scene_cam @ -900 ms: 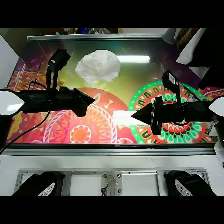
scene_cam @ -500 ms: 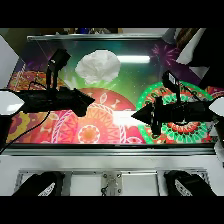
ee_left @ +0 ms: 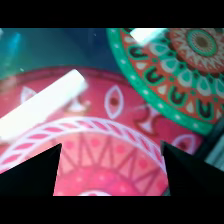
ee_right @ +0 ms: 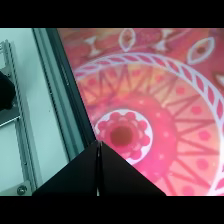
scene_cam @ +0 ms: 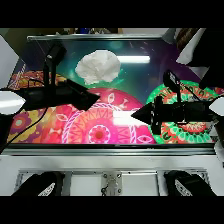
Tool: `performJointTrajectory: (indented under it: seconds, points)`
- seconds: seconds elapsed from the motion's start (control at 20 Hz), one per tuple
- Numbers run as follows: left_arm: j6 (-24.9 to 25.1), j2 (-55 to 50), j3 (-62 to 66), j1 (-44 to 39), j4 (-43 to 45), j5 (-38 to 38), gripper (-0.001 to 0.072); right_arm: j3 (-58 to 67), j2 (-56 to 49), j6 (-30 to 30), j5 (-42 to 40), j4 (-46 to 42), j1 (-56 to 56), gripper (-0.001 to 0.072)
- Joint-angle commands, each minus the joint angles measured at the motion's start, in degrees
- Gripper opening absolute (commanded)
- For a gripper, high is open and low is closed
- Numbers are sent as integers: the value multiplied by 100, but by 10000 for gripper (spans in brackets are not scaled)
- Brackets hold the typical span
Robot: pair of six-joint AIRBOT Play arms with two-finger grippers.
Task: Fold the clothes and pants, and hang the long-sleeved shirts on hangers.
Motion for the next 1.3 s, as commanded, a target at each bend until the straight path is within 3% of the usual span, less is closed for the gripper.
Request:
performJointTrajectory:
  seconds: [0.0,0.3,0.6,0.85,1.0,1.25]
  points:
    - [-466,-564,350,157,879,1329,685,-2,-2,-20,2,240,4,17]
    - [-472,-3646,2430,946,761,1541,686,-4,-15,-17,2,345,4,17]
    - [-170,-6186,4135,610,649,2031,686,-4,-46,-17,2,348,4,17]
    - [-11,-7298,5149,295,654,2465,686,-4,-46,-17,2,345,4,16]
    - [-4,-7364,4767,186,654,3226,686,-4,-46,-17,2,348,4,17]
    - [-11,-7364,4728,186,649,3512,683,-4,-46,-17,2,555,4,16]
